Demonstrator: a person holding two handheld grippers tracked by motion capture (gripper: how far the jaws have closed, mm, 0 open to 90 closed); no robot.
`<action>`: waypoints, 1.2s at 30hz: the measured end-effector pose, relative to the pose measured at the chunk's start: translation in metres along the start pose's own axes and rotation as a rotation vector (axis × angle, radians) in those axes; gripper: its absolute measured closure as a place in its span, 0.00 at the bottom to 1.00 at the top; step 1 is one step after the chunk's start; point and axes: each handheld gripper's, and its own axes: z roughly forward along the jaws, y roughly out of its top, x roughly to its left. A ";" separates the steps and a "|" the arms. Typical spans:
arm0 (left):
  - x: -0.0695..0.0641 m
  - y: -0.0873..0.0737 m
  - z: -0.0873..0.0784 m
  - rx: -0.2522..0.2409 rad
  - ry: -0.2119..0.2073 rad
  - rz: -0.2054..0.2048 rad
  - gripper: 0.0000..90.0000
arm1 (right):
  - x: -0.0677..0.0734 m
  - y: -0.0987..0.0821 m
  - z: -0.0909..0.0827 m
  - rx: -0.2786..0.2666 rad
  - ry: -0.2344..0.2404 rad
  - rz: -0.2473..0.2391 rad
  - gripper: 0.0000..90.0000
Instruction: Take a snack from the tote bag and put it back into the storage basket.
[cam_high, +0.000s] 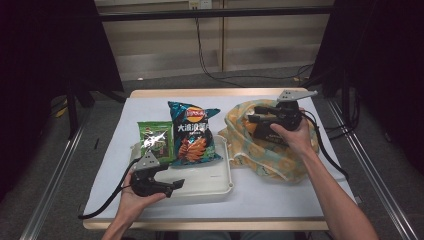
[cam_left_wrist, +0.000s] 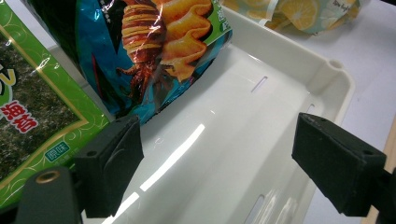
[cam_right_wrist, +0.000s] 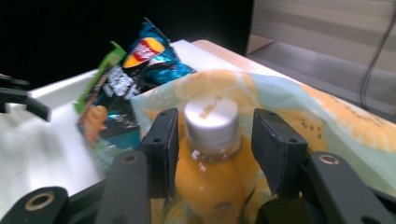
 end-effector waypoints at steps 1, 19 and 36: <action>0.000 0.000 0.000 -0.001 -0.002 0.002 0.17 | 0.001 0.000 0.003 -0.003 -0.008 -0.003 0.56; 0.001 -0.002 -0.001 -0.005 0.003 -0.005 0.17 | 0.003 0.000 0.017 0.034 -0.009 -0.034 0.66; 0.000 -0.001 -0.002 -0.021 -0.006 -0.008 0.17 | 0.002 -0.011 -0.037 0.033 0.124 -0.097 0.66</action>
